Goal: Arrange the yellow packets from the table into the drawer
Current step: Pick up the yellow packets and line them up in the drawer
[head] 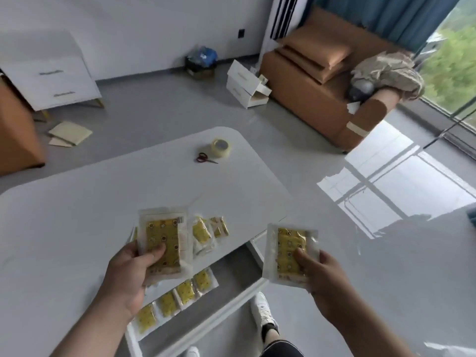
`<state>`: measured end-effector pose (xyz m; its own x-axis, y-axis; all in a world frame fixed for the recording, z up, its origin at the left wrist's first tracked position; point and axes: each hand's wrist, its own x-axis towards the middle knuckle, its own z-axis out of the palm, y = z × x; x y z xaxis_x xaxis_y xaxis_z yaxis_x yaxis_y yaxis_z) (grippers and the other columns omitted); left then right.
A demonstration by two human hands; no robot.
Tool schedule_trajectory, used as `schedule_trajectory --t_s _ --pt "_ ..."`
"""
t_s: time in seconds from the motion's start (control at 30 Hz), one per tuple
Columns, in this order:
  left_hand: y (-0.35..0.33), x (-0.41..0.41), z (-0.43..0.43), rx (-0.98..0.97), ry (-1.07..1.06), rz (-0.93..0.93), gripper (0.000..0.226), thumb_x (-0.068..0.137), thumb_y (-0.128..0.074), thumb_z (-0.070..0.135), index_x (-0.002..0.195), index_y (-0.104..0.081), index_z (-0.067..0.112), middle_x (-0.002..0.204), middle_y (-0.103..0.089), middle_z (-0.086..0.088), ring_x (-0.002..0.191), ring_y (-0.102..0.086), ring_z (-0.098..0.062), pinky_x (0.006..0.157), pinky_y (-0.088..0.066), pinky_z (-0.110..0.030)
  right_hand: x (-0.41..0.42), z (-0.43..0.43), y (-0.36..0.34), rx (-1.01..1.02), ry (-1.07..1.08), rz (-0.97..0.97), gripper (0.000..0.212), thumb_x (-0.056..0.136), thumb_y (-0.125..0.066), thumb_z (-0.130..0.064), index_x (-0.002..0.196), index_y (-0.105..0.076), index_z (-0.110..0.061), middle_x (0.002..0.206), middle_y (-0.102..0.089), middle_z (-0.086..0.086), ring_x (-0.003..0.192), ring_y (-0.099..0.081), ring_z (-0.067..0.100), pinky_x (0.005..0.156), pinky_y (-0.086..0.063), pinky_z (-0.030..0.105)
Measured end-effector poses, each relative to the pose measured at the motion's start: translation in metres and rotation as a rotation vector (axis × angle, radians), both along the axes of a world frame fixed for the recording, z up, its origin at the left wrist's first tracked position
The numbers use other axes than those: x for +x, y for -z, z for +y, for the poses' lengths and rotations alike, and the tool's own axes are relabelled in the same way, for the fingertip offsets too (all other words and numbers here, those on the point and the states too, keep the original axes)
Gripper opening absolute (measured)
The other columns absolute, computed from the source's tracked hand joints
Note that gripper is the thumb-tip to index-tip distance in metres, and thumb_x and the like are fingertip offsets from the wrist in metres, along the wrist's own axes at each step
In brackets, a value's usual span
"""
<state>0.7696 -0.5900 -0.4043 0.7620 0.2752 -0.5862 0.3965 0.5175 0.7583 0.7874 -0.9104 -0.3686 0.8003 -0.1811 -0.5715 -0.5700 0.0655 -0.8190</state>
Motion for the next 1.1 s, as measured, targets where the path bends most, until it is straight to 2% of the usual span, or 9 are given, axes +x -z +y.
schedule_trajectory --t_s 0.13,0.33,0.4,0.57,0.63,0.77,0.83,0.97,1.1 --pt "0.025 0.003 -0.032 -0.002 -0.113 0.079 0.023 0.071 -0.069 0.002 0.094 -0.069 0.006 0.097 -0.075 -0.014 0.096 -0.067 -0.035 0.087 -0.053 -0.056 0.039 -0.03 0.027 0.014 -0.095 0.028 0.013 0.092 -0.06 -0.006 0.1 -0.066 0.002 0.086 -0.076 0.017 0.071 -0.073 0.03 0.076 -0.053 0.045" --pt "0.07 0.014 -0.092 0.095 -0.217 0.181 0.015 0.087 -0.06 -0.002 0.094 -0.067 0.009 0.084 -0.077 -0.004 0.081 -0.073 -0.027 0.061 -0.062 -0.043 0.091 -0.078 0.09 0.087 -0.205 0.165 0.011 0.093 -0.057 -0.002 0.099 -0.065 0.001 0.083 -0.074 0.018 0.07 -0.071 0.03 0.057 -0.059 0.036" --pt "0.089 0.018 -0.108 0.102 -0.25 0.192 0.015 0.087 -0.059 -0.003 0.091 -0.067 0.01 0.079 -0.077 -0.001 0.073 -0.073 -0.02 0.052 -0.06 -0.036 0.105 -0.086 0.115 0.076 -0.235 0.211 0.012 0.094 -0.052 0.001 0.094 -0.064 0.0 0.078 -0.072 0.017 0.068 -0.07 0.031 0.058 -0.057 0.037" --pt "0.156 0.024 -0.131 0.105 -0.279 0.235 0.015 0.085 -0.06 -0.003 0.089 -0.066 0.009 0.077 -0.076 -0.002 0.064 -0.073 -0.014 0.046 -0.056 -0.028 0.129 -0.084 0.185 0.056 -0.285 0.271 0.017 0.09 -0.049 0.006 0.086 -0.062 -0.003 0.081 -0.067 0.02 0.072 -0.064 0.035 0.071 -0.054 0.046" --pt "0.191 0.023 -0.136 0.096 -0.262 0.265 0.014 0.085 -0.06 -0.005 0.088 -0.066 0.008 0.078 -0.076 -0.004 0.066 -0.073 -0.017 0.047 -0.057 -0.031 0.131 -0.078 0.22 0.063 -0.331 0.285 0.017 0.09 -0.05 0.006 0.088 -0.064 -0.003 0.082 -0.069 0.019 0.071 -0.066 0.033 0.072 -0.054 0.047" --pt "0.274 0.009 -0.148 0.125 -0.194 0.351 0.014 0.077 -0.069 0.002 0.091 -0.068 0.006 0.081 -0.076 -0.007 0.079 -0.071 -0.025 0.058 -0.058 -0.031 0.13 -0.06 0.303 0.027 -0.446 0.35 0.017 0.091 -0.052 0.008 0.098 -0.066 0.002 0.083 -0.073 0.018 0.067 -0.071 0.03 0.048 -0.054 0.029" --pt "0.315 0.0 -0.152 0.131 -0.186 0.398 0.009 0.079 -0.069 0.002 0.087 -0.067 0.006 0.077 -0.075 -0.006 0.079 -0.067 -0.024 0.057 -0.052 -0.024 0.126 -0.05 0.347 -0.006 -0.493 0.385 0.015 0.091 -0.055 0.007 0.101 -0.066 0.004 0.088 -0.075 0.02 0.073 -0.073 0.033 0.056 -0.059 0.034" --pt "0.393 -0.009 -0.15 0.158 -0.13 0.459 0.011 0.08 -0.072 0.005 0.087 -0.066 0.001 0.075 -0.073 -0.008 0.08 -0.065 -0.025 0.067 -0.043 -0.03 0.119 -0.035 0.428 -0.091 -0.599 0.423 0.012 0.094 -0.058 -0.001 0.102 -0.066 -0.005 0.088 -0.077 0.013 0.08 -0.075 0.03 0.071 -0.061 0.042" --pt "0.454 -0.006 -0.136 0.191 -0.039 0.467 0.014 0.079 -0.074 0.006 0.091 -0.069 0.004 0.081 -0.076 -0.007 0.09 -0.067 -0.027 0.072 -0.045 -0.033 0.119 -0.026 0.493 -0.173 -0.681 0.428 0.012 0.094 -0.059 -0.005 0.101 -0.066 -0.012 0.081 -0.078 0.006 0.077 -0.076 0.024 0.072 -0.06 0.041"
